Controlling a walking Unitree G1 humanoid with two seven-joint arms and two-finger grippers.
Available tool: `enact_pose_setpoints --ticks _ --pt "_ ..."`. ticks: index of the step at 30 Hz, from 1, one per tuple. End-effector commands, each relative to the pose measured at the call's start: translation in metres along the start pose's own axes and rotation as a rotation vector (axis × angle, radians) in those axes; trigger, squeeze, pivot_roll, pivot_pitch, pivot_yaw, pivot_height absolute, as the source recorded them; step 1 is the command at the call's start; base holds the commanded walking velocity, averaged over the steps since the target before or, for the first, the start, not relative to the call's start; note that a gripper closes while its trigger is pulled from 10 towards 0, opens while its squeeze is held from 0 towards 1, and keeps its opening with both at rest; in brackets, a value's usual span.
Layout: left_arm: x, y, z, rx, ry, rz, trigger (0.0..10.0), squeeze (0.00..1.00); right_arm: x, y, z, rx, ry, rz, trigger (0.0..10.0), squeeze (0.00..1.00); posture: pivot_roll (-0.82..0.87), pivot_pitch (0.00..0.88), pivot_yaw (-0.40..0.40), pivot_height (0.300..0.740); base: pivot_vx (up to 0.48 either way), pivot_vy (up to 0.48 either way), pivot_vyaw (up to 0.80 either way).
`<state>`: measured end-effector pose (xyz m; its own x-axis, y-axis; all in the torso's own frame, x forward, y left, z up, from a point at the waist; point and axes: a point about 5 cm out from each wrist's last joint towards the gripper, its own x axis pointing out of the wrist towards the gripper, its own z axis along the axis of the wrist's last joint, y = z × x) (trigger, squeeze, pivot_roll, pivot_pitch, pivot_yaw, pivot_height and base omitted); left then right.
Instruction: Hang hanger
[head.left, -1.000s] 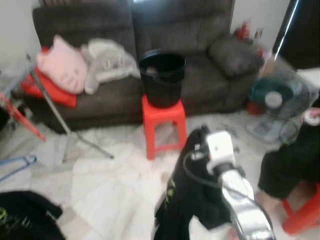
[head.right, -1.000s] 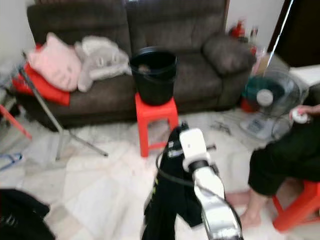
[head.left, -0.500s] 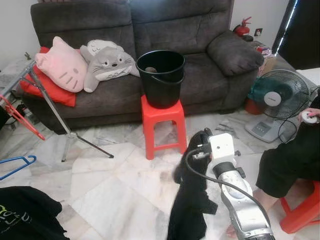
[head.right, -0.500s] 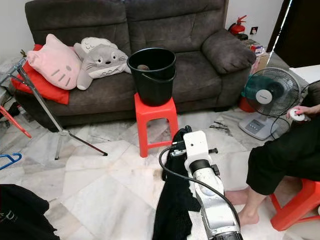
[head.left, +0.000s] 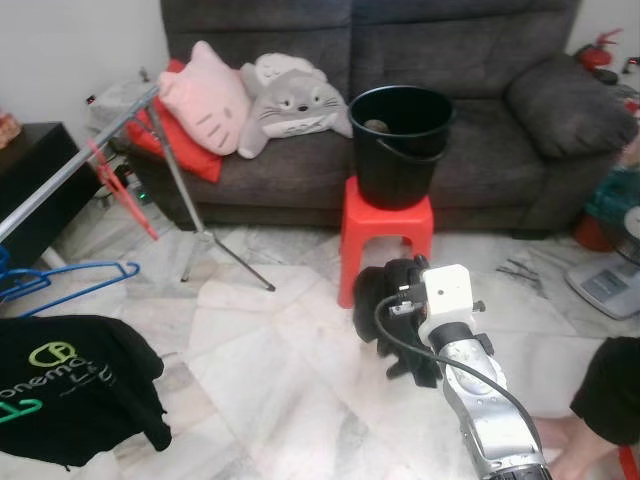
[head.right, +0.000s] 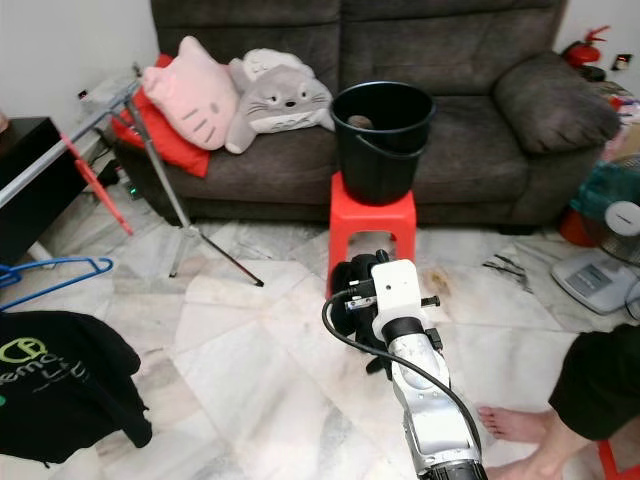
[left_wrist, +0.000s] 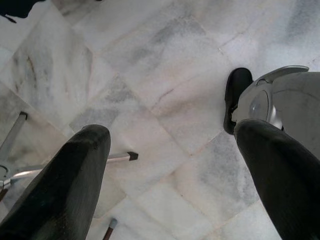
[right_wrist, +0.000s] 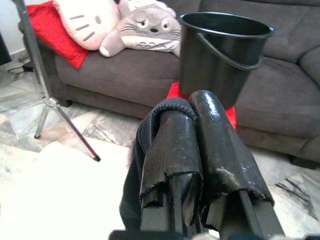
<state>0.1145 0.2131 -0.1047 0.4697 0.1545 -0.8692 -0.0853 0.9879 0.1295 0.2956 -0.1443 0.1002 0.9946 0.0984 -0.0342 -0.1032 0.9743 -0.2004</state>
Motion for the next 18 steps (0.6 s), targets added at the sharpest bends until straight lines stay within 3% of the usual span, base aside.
enact_pose_setpoints --ticks 1,18 --pt "-0.0006 0.0051 -0.0023 -0.007 0.007 0.018 10.0 0.0 0.0029 0.0009 0.007 0.006 -0.035 -0.003 10.0 0.0 -0.12 0.014 0.103 0.74 0.0 0.0 0.8" --pt "-0.0005 0.003 -0.0029 -0.009 0.016 0.009 10.0 0.0 0.0044 -0.002 0.0069 -0.003 -0.031 -0.006 10.0 0.0 -0.13 0.015 0.093 0.74 0.0 0.0 0.8"
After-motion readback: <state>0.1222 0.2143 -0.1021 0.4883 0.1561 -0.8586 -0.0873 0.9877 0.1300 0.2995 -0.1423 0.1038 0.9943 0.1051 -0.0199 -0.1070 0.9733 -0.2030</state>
